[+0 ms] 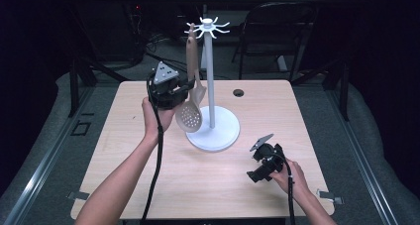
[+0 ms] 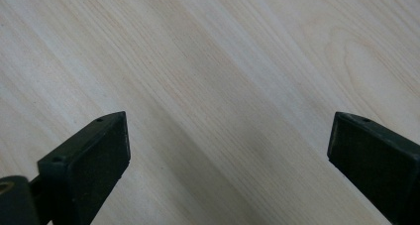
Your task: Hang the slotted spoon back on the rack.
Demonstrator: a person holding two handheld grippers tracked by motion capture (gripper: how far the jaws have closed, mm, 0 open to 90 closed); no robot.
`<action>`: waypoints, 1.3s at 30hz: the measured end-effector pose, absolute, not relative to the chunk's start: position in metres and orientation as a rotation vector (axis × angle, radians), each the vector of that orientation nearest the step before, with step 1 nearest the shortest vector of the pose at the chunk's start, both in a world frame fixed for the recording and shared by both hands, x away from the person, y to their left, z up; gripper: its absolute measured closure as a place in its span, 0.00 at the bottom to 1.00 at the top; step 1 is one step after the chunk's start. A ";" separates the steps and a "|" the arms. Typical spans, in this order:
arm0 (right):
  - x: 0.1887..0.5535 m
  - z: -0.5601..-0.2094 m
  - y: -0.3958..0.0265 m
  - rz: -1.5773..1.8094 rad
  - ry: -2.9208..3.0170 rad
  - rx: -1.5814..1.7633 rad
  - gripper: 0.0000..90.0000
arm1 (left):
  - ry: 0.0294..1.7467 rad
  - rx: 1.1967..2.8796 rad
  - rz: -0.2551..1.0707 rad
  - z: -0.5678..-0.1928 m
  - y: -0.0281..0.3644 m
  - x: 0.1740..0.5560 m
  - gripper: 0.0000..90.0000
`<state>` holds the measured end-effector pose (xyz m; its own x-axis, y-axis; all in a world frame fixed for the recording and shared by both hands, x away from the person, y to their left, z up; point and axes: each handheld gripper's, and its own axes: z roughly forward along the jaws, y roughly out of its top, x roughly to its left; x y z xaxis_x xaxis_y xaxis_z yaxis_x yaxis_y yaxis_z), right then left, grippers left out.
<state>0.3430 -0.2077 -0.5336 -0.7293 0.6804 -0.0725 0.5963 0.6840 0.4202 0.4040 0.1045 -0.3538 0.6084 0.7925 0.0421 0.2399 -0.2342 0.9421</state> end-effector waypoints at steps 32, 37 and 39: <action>0.344 -0.534 -0.208 0.533 2.682 1.027 0.03 | 0.869 1.779 0.671 -0.357 0.085 0.419 0.84; 0.343 -0.533 -0.208 0.551 2.670 1.021 0.03 | 0.845 1.777 0.679 -0.357 0.088 0.416 0.79; 0.343 -0.533 -0.208 0.528 2.683 1.020 0.03 | 0.859 1.764 0.668 -0.358 0.089 0.414 0.66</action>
<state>0.3434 -0.2084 -0.5330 -0.7340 0.6745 -0.0790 0.5944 0.6944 0.4057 0.4142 0.0894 -0.3576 0.5919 0.8048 0.0432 0.2396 -0.2269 0.9440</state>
